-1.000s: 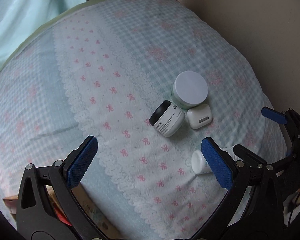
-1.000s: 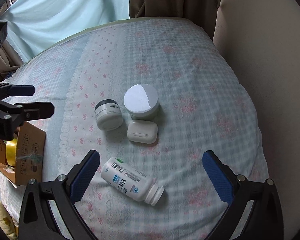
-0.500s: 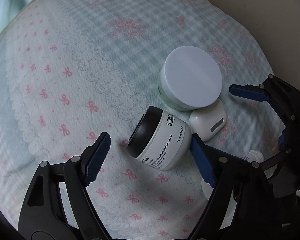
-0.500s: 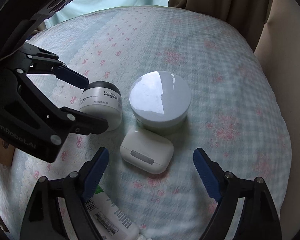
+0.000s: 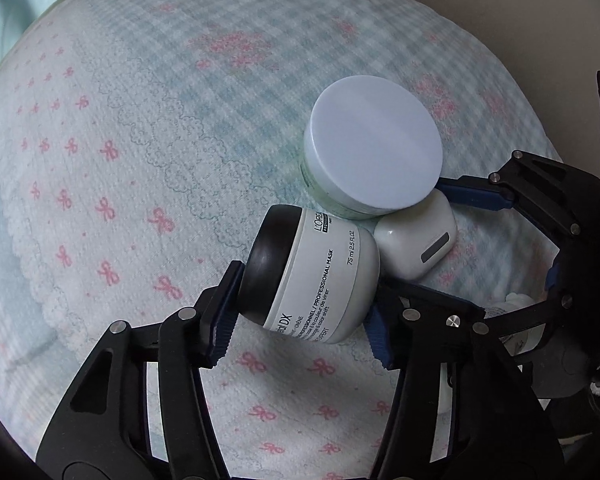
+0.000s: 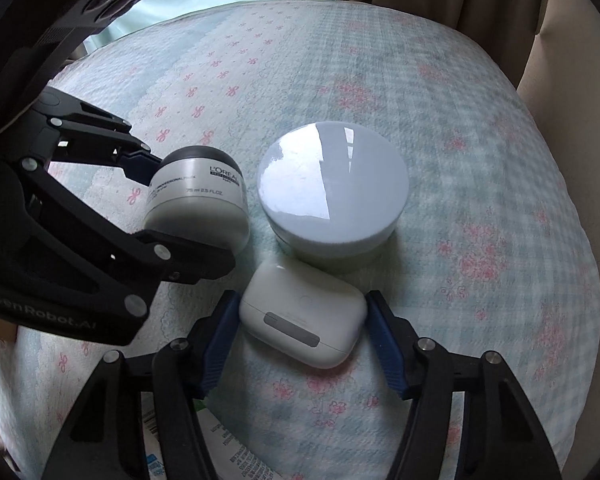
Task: Organize rigid objects
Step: 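Grasp the black-lidded white jar with the left tool while the right tool grasps the earbud case, then carry the black-lidded jar and earbud case over the cardboard box with both tools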
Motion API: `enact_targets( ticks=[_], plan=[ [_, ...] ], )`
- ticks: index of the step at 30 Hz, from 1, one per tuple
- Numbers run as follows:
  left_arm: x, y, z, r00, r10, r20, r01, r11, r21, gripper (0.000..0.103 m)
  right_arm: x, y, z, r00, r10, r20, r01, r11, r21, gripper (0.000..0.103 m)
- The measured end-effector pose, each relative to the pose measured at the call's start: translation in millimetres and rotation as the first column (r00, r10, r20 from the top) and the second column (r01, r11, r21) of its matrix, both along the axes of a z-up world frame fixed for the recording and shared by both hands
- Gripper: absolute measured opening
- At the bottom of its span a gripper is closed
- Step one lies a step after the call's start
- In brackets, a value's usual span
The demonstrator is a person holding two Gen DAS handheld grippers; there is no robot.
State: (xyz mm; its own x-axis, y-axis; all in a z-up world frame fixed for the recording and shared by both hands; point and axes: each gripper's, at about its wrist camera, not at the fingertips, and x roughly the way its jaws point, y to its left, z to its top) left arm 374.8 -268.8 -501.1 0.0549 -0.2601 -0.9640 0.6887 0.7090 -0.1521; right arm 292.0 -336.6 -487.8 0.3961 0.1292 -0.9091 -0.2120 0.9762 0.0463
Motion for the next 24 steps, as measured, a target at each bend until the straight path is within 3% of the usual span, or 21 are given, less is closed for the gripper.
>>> enact_targets(
  ticks=[4, 13, 18, 24],
  plan=[
    [3, 6, 2, 1.000, 0.021, -0.004, -0.021, 1.000, -0.001, 0.051, 0, 0, 3, 1.000, -0.009, -0.004, 0.009, 1.000, -0.002, 0.059],
    [4, 38, 42, 0.995, 0.103, 0.015, -0.102, 0.994, -0.033, 0.050, -9, -5, 30, 0.999, -0.040, 0.021, 0.040, 0.999, 0.001, 0.059],
    [-6, 58, 85, 0.989, 0.139, 0.051, -0.136, 0.989, -0.057, 0.050, -19, -5, 63, 0.997, -0.049, 0.053, 0.049, 0.999, 0.000, 0.059],
    [-31, 80, 159, 0.970, 0.216, 0.109, -0.205, 0.973, -0.105, 0.050, -39, 3, 129, 0.992, -0.053, 0.117, 0.055, 0.998, -0.011, 0.059]
  ],
)
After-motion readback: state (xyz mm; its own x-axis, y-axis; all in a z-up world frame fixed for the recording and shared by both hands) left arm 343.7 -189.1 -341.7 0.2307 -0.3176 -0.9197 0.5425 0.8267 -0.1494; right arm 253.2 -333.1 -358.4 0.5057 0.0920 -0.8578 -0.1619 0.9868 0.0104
